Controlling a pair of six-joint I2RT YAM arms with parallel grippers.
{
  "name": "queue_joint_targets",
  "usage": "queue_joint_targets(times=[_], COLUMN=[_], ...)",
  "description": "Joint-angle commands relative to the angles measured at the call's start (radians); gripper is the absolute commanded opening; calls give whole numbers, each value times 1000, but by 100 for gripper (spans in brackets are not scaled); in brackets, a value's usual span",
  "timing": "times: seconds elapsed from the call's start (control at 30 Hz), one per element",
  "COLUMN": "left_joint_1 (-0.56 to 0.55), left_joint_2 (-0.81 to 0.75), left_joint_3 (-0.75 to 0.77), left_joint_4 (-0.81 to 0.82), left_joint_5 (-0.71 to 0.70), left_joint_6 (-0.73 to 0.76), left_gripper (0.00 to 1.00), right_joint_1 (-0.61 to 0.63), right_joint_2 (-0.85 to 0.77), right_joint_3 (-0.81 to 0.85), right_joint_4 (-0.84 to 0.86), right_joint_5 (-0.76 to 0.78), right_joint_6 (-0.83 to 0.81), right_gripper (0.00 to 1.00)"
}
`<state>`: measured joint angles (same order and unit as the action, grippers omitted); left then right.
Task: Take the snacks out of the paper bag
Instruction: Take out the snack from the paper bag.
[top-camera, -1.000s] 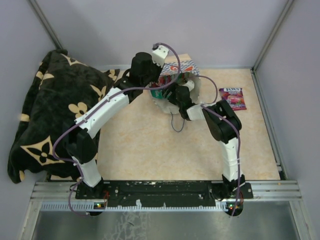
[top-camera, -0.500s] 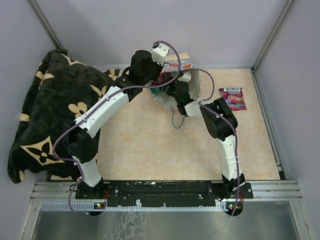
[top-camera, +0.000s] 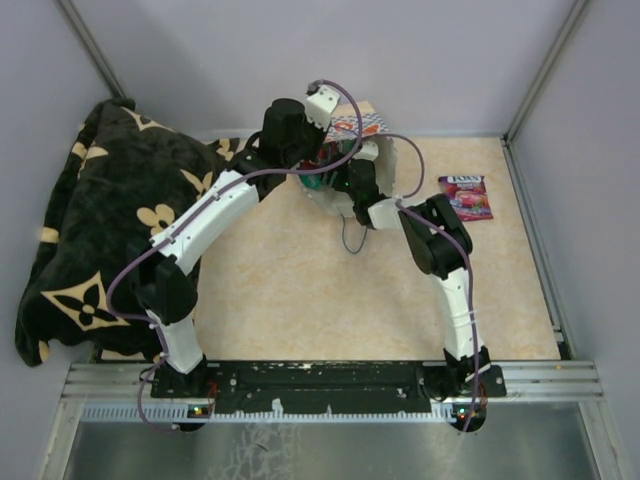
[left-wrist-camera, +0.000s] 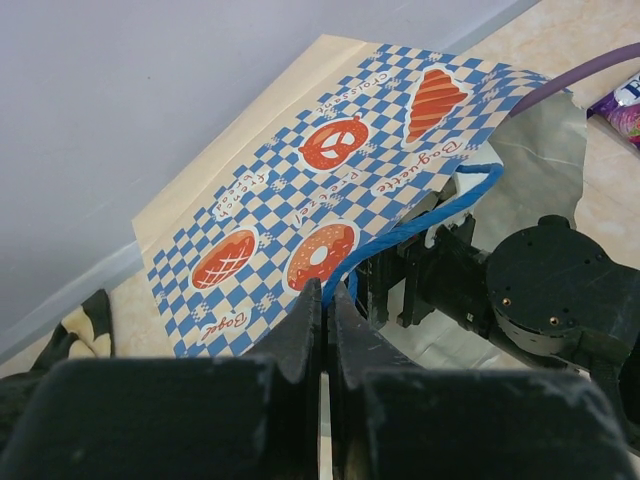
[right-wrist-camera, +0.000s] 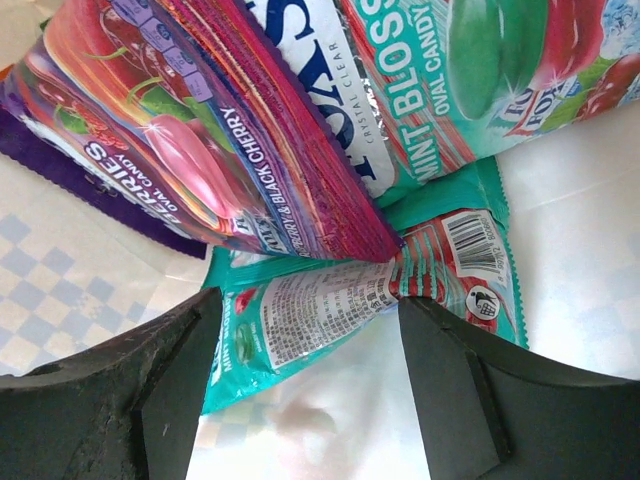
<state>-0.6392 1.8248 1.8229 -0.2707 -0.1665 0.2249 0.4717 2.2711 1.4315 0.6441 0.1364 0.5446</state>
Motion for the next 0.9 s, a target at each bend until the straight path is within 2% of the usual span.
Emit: queue_joint_targets(times=[0.0,0.1,0.23,0.33,0.6,0.67,0.83,0.87], left_joint_1=[-5,-5,-5,-5,-6,-5,-5,-5], left_joint_2=[5,-1,0,-4,-32,-34,-44,-44], left_joint_3=[42,30,28,30,-2,-3,-9,-12], left_joint_4=[-10,-4,-1,-7,-4,-6,-7,-4], left_joint_5=[-3,-13,-12,-8,-10,-8,-16,-17], left_joint_6=[5,11,10,2,-5,-7,-5,-7], left_gripper=[0,0,0,0,0,0,0,0], right_joint_1=[-24,-27,-56,-75,-82,-82,-82,-81], right_joint_2=[-57,-90,-93,-78,21,44,15,-2], right_joint_3=[69,46,34,-4,95,129,83,69], right_joint_4=[-85,-167,-277,-249,-282,-292,-245,-241], right_joint_5=[18,47,28,6,13,-7,-67,-85], right_joint_6=[4,76,263,375,452,463,468,458], right_gripper=[72,71,72,70,66,53,3,0])
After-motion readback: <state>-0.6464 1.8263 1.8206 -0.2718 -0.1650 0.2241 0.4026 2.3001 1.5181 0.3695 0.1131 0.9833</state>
